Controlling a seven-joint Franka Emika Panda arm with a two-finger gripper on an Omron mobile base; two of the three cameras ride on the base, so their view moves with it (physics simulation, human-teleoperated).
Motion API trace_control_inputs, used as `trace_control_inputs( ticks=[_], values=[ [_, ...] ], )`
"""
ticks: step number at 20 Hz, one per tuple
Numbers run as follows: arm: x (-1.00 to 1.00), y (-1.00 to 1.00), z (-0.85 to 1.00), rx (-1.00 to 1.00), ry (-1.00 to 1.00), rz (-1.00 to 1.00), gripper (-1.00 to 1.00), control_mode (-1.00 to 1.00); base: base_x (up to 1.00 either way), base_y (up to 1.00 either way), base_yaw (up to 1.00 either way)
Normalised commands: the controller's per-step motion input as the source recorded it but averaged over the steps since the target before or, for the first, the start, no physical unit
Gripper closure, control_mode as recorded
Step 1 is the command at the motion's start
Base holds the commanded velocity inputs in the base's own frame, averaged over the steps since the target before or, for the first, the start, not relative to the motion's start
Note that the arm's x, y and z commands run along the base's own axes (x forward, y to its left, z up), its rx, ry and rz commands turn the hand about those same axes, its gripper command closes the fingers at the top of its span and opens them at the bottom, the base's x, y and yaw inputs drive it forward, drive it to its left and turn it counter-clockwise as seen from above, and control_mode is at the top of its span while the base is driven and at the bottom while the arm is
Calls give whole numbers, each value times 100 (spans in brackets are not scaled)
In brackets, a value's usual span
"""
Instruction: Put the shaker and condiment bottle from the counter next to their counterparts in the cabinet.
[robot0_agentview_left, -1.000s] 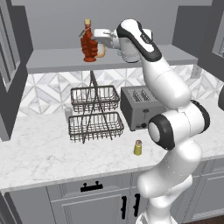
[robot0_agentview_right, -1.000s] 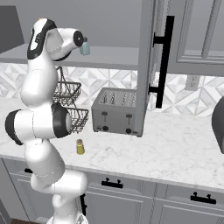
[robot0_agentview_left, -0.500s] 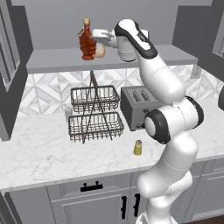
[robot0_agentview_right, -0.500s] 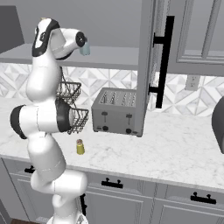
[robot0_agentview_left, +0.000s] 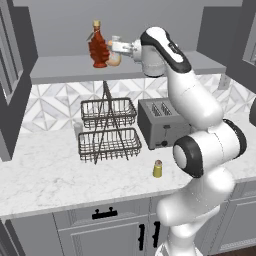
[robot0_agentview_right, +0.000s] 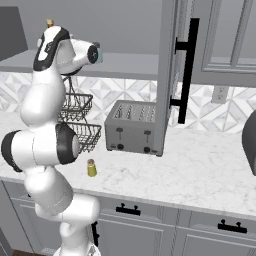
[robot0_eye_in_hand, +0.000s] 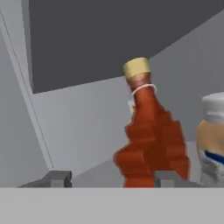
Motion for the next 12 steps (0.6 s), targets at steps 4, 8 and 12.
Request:
trace_control_inputs(
  ticks=[4, 8, 12],
  values=[
    [-93, -2, -5, 10, -8, -8, -100, -100, 0, 0, 0],
    [-100, -19, 0, 14, -6, -12, -100, -100, 0, 0, 0],
    [-89, -23, 0, 12, 0, -17, -100, -100, 0, 0, 0]
  ],
)
